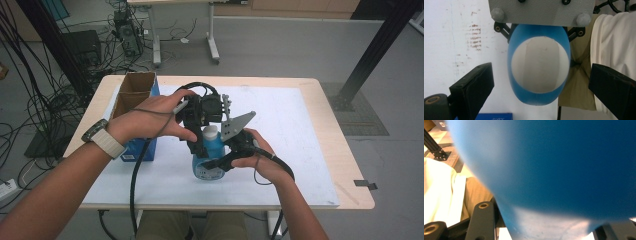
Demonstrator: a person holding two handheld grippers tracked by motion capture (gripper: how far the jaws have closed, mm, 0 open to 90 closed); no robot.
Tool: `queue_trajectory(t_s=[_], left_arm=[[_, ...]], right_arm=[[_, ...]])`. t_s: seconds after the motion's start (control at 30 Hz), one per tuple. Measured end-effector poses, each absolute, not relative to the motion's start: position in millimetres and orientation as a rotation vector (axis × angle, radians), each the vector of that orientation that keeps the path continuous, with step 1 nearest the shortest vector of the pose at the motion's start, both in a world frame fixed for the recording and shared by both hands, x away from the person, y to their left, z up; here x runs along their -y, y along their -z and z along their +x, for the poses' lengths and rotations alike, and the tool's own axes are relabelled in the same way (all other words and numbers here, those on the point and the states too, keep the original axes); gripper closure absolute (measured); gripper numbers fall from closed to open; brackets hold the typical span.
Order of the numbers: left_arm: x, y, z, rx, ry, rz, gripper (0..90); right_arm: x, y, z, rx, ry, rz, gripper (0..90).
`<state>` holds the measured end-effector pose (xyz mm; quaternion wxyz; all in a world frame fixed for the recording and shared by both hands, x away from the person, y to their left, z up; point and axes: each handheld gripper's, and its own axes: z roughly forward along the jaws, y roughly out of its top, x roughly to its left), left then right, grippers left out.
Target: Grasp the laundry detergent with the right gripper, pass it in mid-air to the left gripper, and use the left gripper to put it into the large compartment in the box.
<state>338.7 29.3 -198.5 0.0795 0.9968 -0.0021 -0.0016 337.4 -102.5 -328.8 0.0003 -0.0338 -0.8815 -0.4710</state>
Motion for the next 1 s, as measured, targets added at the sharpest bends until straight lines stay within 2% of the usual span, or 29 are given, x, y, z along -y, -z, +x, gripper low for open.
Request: queue_trajectory(t_s=[1.0], left_arm=[[-29.8, 198.7, 338.2, 0.005, -0.005, 2.988, 6.8]], right_arm=[[102.3, 330.8, 337.5, 2.761, 1.463, -0.109, 43.5]])
